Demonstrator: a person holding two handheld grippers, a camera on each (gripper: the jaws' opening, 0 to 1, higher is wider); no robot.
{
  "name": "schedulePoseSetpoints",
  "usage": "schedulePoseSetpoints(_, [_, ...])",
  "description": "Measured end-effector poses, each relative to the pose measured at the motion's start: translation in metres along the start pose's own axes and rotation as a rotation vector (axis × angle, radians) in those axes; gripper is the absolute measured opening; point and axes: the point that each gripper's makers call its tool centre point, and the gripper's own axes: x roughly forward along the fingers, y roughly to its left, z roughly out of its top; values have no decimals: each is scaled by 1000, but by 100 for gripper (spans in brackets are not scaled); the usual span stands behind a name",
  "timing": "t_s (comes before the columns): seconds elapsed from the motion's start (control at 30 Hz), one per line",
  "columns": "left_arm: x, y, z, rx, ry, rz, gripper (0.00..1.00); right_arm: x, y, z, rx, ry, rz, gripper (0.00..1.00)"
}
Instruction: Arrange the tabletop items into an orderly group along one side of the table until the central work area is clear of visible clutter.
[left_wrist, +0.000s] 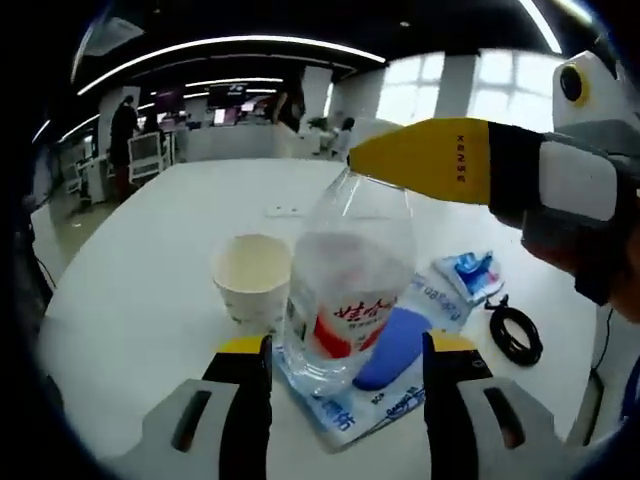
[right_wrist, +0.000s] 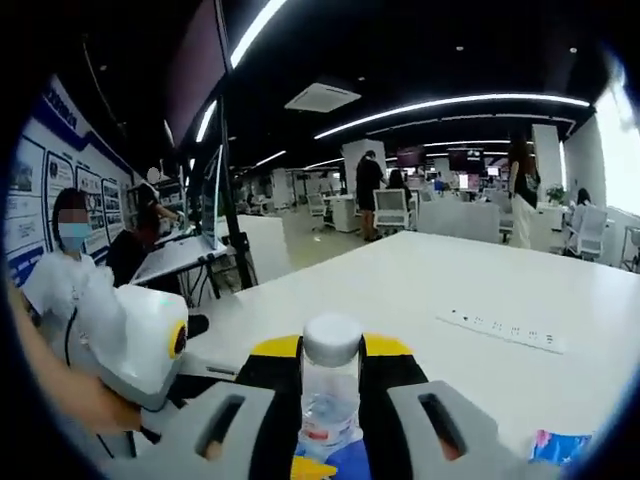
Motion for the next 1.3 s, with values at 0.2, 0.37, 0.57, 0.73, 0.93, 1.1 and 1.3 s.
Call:
schedulePoseSetpoints(0.2, [-4,-3,7,14,-35,-24,55,-8,15,8,-24,-1,30,16])
schedulePoseSetpoints(0.37, [-14,-12,14,51,-69,-109,46,-15,33,16,-75,-6,76,16])
schedulePoseSetpoints(0.57, [-35,-9,19,54,-118,-160,44,-18,51,28,-99,-23,122,16])
schedulePoseSetpoints(0.73, [-56,-12,27,74,-143,-231,42,-19,73,43,-91,-57,201,17])
schedulePoseSetpoints(0.93, [-81,-1,38,156,-165,-276,41,-21,91,56,-169,-63,276,18])
schedulePoseSetpoints(1.1, [-90,6,40,160,-172,-295,41,-23,86,61,-157,-94,270,32])
schedulePoseSetpoints(1.3, [-93,20,48,160,-174,-301,41,-41,59,46,-47,-79,182,34])
